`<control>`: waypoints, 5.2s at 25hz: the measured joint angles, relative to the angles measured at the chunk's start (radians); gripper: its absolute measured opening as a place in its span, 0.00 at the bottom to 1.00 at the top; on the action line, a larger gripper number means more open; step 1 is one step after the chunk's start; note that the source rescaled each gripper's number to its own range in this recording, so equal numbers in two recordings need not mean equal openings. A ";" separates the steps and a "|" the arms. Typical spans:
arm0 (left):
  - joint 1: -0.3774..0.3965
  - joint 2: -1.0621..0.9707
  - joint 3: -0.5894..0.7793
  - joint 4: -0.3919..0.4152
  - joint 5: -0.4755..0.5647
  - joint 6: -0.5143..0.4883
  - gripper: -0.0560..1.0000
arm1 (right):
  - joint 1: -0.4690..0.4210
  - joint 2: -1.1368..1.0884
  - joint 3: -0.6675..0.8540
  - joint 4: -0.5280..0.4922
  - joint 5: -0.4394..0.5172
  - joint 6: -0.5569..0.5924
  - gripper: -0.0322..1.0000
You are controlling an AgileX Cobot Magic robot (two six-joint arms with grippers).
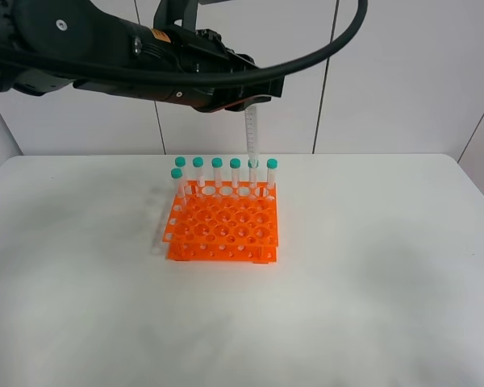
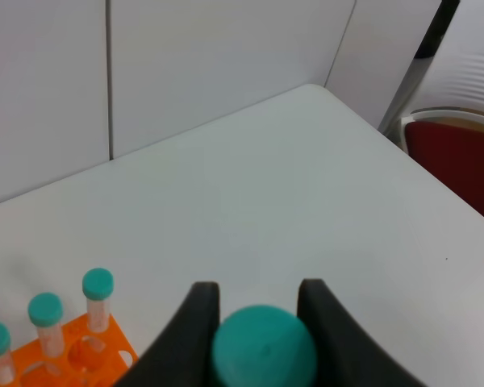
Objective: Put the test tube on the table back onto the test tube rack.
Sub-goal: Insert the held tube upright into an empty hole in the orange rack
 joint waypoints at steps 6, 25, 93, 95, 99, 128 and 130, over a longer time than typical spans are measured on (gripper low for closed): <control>0.000 0.000 0.000 0.000 0.001 0.001 0.05 | 0.000 0.000 0.001 0.000 0.000 0.000 0.60; 0.000 0.000 0.000 0.053 0.018 -0.041 0.05 | 0.000 0.000 0.001 0.000 0.000 0.000 0.60; 0.252 0.349 0.049 0.309 -0.323 -0.288 0.05 | 0.000 0.000 0.002 0.000 0.000 0.000 0.60; 0.252 0.354 0.049 0.309 -0.325 -0.294 0.05 | 0.000 0.000 0.002 0.000 0.000 0.000 0.60; 0.251 0.366 0.049 0.309 -0.331 -0.295 0.05 | 0.000 0.000 0.002 0.000 0.000 0.000 0.60; 0.251 0.445 0.096 0.308 -0.474 -0.296 0.05 | 0.000 0.000 0.002 0.000 0.000 0.000 0.60; 0.251 0.445 0.119 0.308 -0.495 -0.296 0.05 | 0.000 0.000 0.002 0.000 0.000 0.000 0.60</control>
